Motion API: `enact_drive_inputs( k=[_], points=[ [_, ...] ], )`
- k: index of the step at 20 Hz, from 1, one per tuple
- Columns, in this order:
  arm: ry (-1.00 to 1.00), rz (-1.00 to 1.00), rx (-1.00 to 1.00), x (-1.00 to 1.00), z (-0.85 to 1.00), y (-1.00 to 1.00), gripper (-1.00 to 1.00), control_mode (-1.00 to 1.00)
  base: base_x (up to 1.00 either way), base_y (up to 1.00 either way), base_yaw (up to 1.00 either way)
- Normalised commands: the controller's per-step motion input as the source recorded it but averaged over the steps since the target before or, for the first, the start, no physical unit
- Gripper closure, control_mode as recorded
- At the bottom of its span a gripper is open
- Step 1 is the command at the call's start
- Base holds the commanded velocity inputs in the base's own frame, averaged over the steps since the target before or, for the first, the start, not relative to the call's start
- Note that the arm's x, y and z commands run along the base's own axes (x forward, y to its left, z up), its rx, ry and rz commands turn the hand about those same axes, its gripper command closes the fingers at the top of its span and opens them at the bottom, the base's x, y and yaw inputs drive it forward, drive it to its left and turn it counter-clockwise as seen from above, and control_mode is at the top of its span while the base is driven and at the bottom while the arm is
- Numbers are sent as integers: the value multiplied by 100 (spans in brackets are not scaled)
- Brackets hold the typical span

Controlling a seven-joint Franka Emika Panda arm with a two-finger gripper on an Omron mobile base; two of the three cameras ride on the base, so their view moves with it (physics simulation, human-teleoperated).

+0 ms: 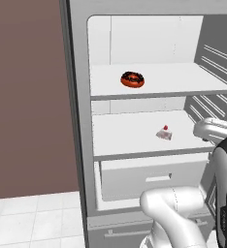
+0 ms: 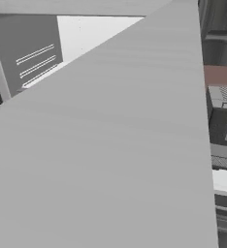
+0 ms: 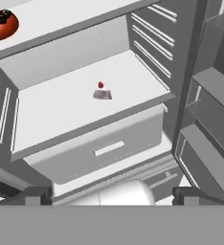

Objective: Take the donut and cake from the fridge and place them on the empty tray on the dining counter.

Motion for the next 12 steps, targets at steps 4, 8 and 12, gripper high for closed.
enact_drive_inputs(
  k=[4,8,12],
  points=[
    [0,17,-9,93,-49,0,-100,-100,0,0,0],
    [-3,17,-13,62,-27,0,-100,-100,0,0,0],
    [-16,17,-17,36,-32,-4,-100,-100,0,0,0]
  ],
)
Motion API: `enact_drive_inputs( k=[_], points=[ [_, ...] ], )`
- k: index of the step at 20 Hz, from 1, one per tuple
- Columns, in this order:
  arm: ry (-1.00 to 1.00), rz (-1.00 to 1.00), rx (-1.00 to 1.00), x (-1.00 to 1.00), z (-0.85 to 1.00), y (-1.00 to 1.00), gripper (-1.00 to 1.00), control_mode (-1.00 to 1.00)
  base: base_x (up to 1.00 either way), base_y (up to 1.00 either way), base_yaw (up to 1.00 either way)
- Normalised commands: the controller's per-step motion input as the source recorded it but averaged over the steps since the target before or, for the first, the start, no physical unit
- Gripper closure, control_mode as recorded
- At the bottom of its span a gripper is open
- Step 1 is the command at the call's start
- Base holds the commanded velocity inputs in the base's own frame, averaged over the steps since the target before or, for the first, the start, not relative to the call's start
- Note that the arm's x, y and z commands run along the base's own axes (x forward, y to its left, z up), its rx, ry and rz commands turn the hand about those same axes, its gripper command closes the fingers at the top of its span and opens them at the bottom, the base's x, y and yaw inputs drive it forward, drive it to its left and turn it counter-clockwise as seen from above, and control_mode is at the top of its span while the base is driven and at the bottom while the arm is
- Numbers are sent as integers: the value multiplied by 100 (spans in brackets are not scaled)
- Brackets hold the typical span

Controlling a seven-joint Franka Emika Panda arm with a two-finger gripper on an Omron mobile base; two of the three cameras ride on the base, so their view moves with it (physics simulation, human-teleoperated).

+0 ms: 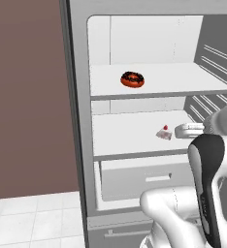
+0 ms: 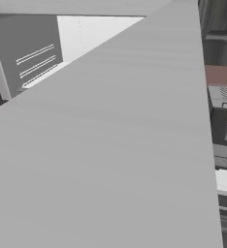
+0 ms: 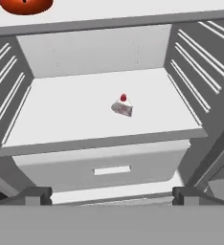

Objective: Take the donut and cake from the fridge and place them on the empty tray on the dining counter.

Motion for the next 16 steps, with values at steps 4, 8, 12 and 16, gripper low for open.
enact_drive_inputs(
  k=[4,8,12,16],
  points=[
    [-1,18,-5,53,-17,-21,-100,-100,0,0,0],
    [6,19,0,52,-2,-38,-100,-100,0,0,0],
    [0,12,-3,19,-27,-27,-100,-100,0,0,0],
    [0,3,-7,33,-32,-16,-100,-100,0,0,0]
  ],
)
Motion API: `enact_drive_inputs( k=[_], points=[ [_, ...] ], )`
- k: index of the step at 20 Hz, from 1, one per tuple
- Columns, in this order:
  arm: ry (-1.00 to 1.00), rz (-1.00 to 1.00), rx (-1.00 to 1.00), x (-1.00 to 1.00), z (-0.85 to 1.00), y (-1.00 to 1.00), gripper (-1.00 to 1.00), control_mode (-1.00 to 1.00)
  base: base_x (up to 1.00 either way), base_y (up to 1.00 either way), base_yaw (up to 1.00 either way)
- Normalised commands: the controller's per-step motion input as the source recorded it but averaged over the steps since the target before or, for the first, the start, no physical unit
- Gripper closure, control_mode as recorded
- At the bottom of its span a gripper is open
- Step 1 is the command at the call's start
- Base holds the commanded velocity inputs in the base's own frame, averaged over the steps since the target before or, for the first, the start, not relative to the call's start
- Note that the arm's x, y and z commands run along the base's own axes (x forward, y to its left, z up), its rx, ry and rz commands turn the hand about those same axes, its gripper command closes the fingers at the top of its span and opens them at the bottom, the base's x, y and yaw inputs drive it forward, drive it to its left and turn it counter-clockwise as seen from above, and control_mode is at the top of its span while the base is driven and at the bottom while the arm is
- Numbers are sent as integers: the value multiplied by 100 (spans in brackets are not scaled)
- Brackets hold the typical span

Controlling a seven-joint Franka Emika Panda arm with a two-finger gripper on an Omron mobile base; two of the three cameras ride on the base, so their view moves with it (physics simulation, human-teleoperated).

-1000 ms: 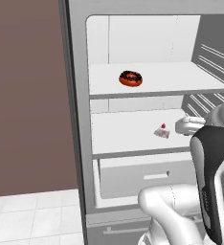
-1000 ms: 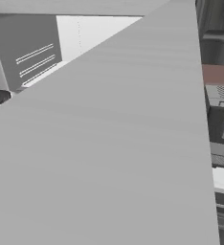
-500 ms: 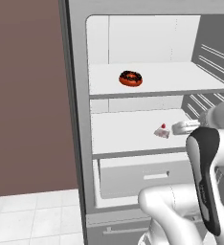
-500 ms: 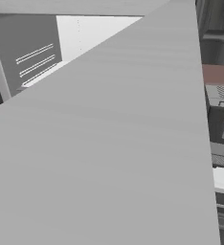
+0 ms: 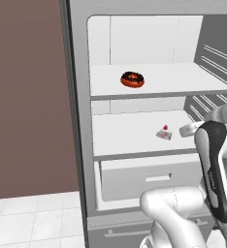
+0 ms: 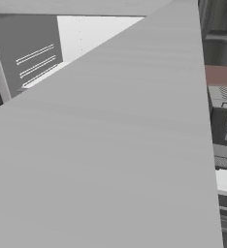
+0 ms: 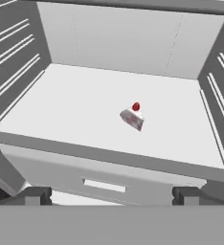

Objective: Take the donut and cake from the fridge and place them on the empty tray on the dining counter.

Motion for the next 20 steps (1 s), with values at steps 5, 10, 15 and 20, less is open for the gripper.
enact_drive_inputs(
  k=[5,10,15,20],
  points=[
    [1,2,-4,42,-30,-18,-100,-100,0,0,0],
    [1,6,0,34,-29,-21,-100,-100,0,0,0],
    [8,7,0,43,-28,-19,-100,-100,0,0,0],
    [7,5,0,42,-33,-1,-100,-100,0,0,0]
  ],
)
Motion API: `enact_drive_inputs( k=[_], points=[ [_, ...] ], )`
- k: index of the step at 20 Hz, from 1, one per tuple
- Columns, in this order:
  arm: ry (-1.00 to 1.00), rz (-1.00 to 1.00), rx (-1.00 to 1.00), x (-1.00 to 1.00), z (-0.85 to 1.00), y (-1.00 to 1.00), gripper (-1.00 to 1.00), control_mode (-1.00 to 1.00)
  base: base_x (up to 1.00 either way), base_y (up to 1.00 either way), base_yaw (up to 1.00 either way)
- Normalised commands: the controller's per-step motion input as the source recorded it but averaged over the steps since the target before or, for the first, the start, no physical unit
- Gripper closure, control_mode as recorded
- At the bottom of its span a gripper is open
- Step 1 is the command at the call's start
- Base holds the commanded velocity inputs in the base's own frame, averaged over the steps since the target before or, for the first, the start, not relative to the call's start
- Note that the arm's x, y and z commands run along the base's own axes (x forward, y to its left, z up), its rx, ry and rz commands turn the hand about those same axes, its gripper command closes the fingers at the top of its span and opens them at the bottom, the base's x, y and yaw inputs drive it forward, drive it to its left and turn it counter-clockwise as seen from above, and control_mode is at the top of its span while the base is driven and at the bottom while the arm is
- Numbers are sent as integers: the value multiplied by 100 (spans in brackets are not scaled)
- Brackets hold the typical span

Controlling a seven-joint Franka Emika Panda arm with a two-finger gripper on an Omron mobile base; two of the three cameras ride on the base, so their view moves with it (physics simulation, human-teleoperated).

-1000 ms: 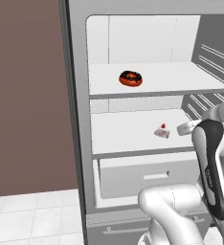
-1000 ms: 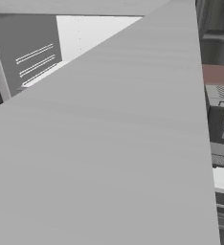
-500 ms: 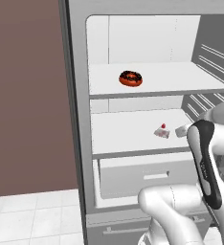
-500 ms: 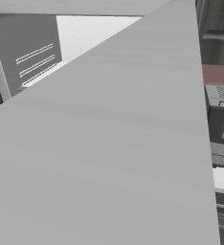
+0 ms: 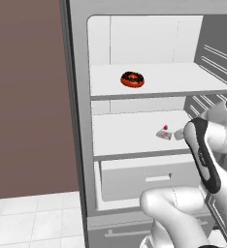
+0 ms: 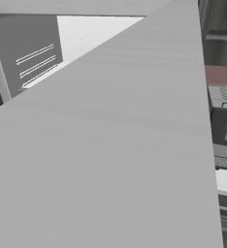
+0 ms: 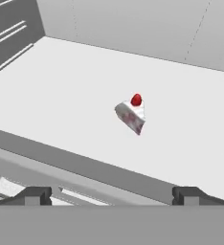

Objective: Take the donut and cake from the fridge and place them on the empty tray on the dining counter.

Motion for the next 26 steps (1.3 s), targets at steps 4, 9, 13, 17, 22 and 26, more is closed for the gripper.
enact_drive_inputs(
  k=[4,9,13,17,22,26],
  points=[
    [2,5,0,32,-34,0,-100,-100,0,0,0],
    [0,5,0,36,-25,0,-100,-100,0,0,0],
    [0,4,0,38,-19,0,-100,-100,0,0,0],
    [0,4,0,35,-20,0,-100,-100,0,0,0],
    [2,5,0,35,-18,-1,-100,-100,0,0,0],
    [5,5,0,33,-11,-1,-100,-100,0,0,0]
  ],
)
